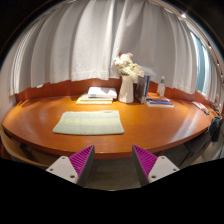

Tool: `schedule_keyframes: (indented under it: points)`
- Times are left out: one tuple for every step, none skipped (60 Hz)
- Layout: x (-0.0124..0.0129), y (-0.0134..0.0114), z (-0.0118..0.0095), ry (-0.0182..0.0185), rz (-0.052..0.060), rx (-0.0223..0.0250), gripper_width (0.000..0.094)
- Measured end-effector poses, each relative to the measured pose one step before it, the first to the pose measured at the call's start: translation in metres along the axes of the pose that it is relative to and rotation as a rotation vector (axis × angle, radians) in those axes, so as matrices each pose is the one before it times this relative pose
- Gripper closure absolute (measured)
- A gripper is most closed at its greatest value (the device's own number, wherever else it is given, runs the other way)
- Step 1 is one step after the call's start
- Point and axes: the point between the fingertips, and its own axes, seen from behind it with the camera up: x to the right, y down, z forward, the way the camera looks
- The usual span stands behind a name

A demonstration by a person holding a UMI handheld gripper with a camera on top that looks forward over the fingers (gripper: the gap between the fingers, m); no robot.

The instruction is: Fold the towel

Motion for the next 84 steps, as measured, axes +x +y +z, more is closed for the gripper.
schedule_keyframes:
  points:
    - [-0.01522, -0.00024, 0.00769, -0.01474, -0.0038, -0.00413, 0.0193]
    - [-0.01427, -0.00013, 0.00752, -0.01546, -0.0032, -0.00509, 0.0192]
    - [-0.0138, -0.00006, 0.00737, -0.01548, -0.0024, -0.00628, 0.0192]
    - [-0.01375, -0.00017, 0.00747, -0.01644, -0.002, -0.00731, 0.0192]
    - [-0.01346, -0.0003, 0.00764, -0.01659, -0.0033, -0.00723, 0.0193]
    - [-0.01122, 0.00132, 0.00785, -0.01992, -0.006, -0.00204, 0.0192]
    - [-0.0131, -0.00162, 0.00806, -0.01663, -0.0059, -0.00363, 0.0191]
    - [-0.01249, -0.00216, 0.00813, -0.01556, -0.0064, -0.00225, 0.0191]
    - [-0.01165, -0.0026, 0.00803, -0.01412, -0.0067, -0.00234, 0.019]
    - [-0.01109, -0.00222, 0.00822, -0.01182, -0.0059, -0.00345, 0.0189]
    - [-0.01127, -0.0021, 0.00874, -0.01337, -0.0052, -0.00473, 0.019]
    - [-0.01062, -0.00238, 0.00832, -0.01175, -0.0047, -0.00518, 0.019]
    - [-0.00955, -0.0029, 0.00907, -0.0103, -0.0042, -0.00463, 0.0189]
    - [-0.0093, -0.00293, 0.00843, -0.01011, -0.0049, -0.0049, 0.0187]
    - [-0.00904, -0.00325, 0.0086, -0.00901, -0.0045, -0.00426, 0.0186]
    - [-0.00802, -0.00338, 0.00849, -0.00798, -0.0043, -0.0036, 0.0187]
    - [-0.00741, -0.00403, 0.00847, -0.0062, -0.0038, -0.00268, 0.0187]
    - [-0.00654, -0.00426, 0.00877, -0.00441, -0.0036, -0.00227, 0.0186]
    - [-0.00608, -0.00353, 0.0093, -0.00302, -0.0029, -0.00254, 0.0186]
    - [-0.0056, -0.00367, 0.00883, -0.00172, -0.0015, -0.00355, 0.0186]
    - [-0.00535, -0.00402, 0.00858, -0.00188, -0.0014, -0.00186, 0.0186]
    - [-0.00473, -0.00439, 0.00865, -0.00209, -0.0017, -0.00079, 0.0186]
    - [-0.00437, -0.00402, 0.00831, -0.00153, -0.0017, -0.00075, 0.0187]
    - [-0.00419, -0.00371, 0.00849, -0.0012, -0.002, -0.00107, 0.0188]
    - [-0.00355, -0.00353, 0.00813, -0.00109, -0.0023, -0.00242, 0.0187]
    - [-0.00327, -0.00311, 0.00817, -0.00095, -0.0025, -0.00286, 0.0187]
    - [-0.003, -0.00256, 0.00772, -0.0007, -0.0022, -0.00382, 0.0188]
    - [-0.00261, -0.00235, 0.00757, 0.00016, -0.0018, -0.00464, 0.0191]
    - [-0.00181, -0.0017, 0.00697, 0.00124, -0.002, -0.00606, 0.0194]
    - [-0.00135, -0.00082, 0.00657, 0.00265, -0.0012, -0.00737, 0.02]
    - [-0.00107, -0.00089, 0.00674, 0.00232, -0.0021, -0.00754, 0.0206]
    - [-0.0007, -0.00089, 0.00615, 0.0018, -0.0033, -0.00652, 0.0211]
    - [-0.00084, -0.00087, 0.00594, 0.00119, -0.0039, -0.00591, 0.0216]
    - [-0.0004, 0.00018, 0.00557, 0.00221, -0.0042, -0.00695, 0.0221]
    - [0.00019, 0.00077, 0.00534, 0.00369, -0.0051, -0.00903, 0.0232]
    - [0.00089, 0.0012, 0.00497, 0.00648, -0.0061, -0.01031, 0.0245]
    - [0.00139, 0.00204, 0.00443, 0.00829, -0.007, -0.01167, 0.0263]
    - [0.0013, 0.0029, 0.00391, 0.00841, -0.0065, -0.01389, 0.0282]
    - [0.00046, 0.00451, 0.0037, 0.00615, -0.0064, -0.0164, 0.0298]
    - [-0.00193, -0.00497, 0.00031, -0.00595, 0.0058, 0.01226, 0.0318]
    - [0.00181, -0.00126, 0.00144, 0.00819, 0.0154, 0.01377, 0.0361]
    - [0.00483, 0.00286, 0.00161, 0.0169, 0.0141, -0.00865, 0.0412]
    - [0.0026, -0.00138, 0.00089, 0.00825, 0.0152, 0.00362, 0.0453]
    - [0.00246, 0.00006, -0.00173, 0.00623, 0.0088, -0.00139, 0.0498]
    - [0.00147, -0.00043, -0.00007, 0.0088, 0.0032, 0.00155, 0.055]
    - [0.00219, 0.00044, -0.00007, 0.00662, -0.0031, -0.00018, 0.0597]
    - [0.00133, -0.0002, -0.0003, 0.0057, -0.005, 0.00214, 0.0637]
    - [0.0023, 0.00057, -0.00048, 0.00903, -0.0055, -0.00082, 0.0697]
    - [0.004, 0.00026, -0.00029, 0.01574, -0.009, -0.00128, 0.0773]
    - [0.00708, -0.00176, 0.00545, 0.02223, -0.0138, 0.00066, 0.0853]
    - [0.00061, 0.00243, -0.00306, 0.01287, -0.024, -0.00307, 0.0876]
    - [-0.00072, 0.00079, -0.00119, -0.00249, -0.0267, -0.00193, 0.0877]
    - [-0.00085, -0.00001, -0.00026, 0.0002, -0.0211, 0.00029, 0.0896]
    - [-0.00114, 0.00072, -0.00004, -0.00101, -0.0161, -0.00464, 0.09]
    - [-0.00035, 0.00098, 0.00005, 0.00043, -0.0129, -0.00804, 0.09]
    - [-0.00032, -0.00106, 0.00141, 0.00186, -0.0085, -0.00827, 0.0902]
    - [-0.00005, 0.0009, 0.00035, -0.00227, -0.0093, -0.01016, 0.0903]
    - [0.00133, -0.00081, -0.00054, -0.00536, -0.008, -0.008, 0.0904]
    - [0.00099, 0.00018, 0.00054, -0.00391, -0.0034, -0.00756, 0.0906]
    - [0.00053, 0.00037, -0.00005, -0.00411, 0.0006, -0.00859, 0.0909]
    - [0.00039, -0.00047, -0.0004, -0.00509, 0.0016, -0.00617, 0.0913]
    - [0.00024, -0.00151, -0.00124, -0.00745, 0.0017, -0.00235, 0.0915]
    - [0.00091, -0.00193, -0.00201, -0.0066, 0.0022, 0.00011, 0.0915]
    - [0.00283, -0.00297, -0.00293, -0.00199, 0.0029, 0.00277, 0.0916]
    - [0.00392, -0.00369, -0.00376, 0.00748, 0.0015, 0.00398, 0.0916]
    - [0.0067, -0.00504, -0.00411, 0.00677, -0.0011, 0.009, 0.0915]
    - [0.00685, -0.0054, -0.00425, 0.00705, -0.0023, 0.00979, 0.0915]
    - [0.007, -0.00578, -0.00457, 0.00596, -0.0019, 0.01026, 0.0914]
    - [0.00778, -0.00587, -0.00481, 0.00626, -0.0006, 0.01001, 0.0914]
    - [0.00878, -0.00563, -0.00477, 0.00826, 0.0, 0.00965, 0.0914]
    - [0.00838, -0.00519, -0.00329, 0.01289, 0.001, 0.0123, 0.0914]
    - [0.01205, -0.00522, -0.006, 0.00736, -0.0004, 0.00663, 0.0914]
    - [0.0101, -0.00458, -0.00545, 0.0097, -0.0019, 0.00592, 0.0914]
    - [0.01211, -0.00423, -0.00411, 0.0132, -0.001, 0.008, 0.0914]
    - [0.01246, -0.0033, -0.00363, 0.01392, 0.0002, 0.0073, 0.0913]
    - [0.01231, -0.00264, -0.00288, 0.01234, 0.0028, 0.00621, 0.0912]
    - [0.01191, -0.00191, -0.00228, 0.00974, 0.0037, 0.00482, 0.0912]
    - [0.01147, -0.00134, -0.00201, 0.00706, 0.0041, 0.00362, 0.0911]
    - [0.01099, -0.00102, -0.00146, 0.00613, 0.0035, 0.0037, 0.091]
    - [0.01083, -0.0001, -0.00093, 0.00419, 0.0024, 0.00462, 0.0907]
    - [0.012, -0.00007, -0.00017, 0.00486, 0.0005, 0.00639, 0.0907]
    - [0.01115, 0.00079, -0.00034, 0.00517, 0.001, 0.00507, 0.0907]
    - [0.01088, 0.00193, 0.00035, 0.00518, 0.0015, 0.00247, 0.0906]
    - [0.01045, 0.00303, 0.00066, 0.0035, 0.0017, -0.00082, 0.0906]
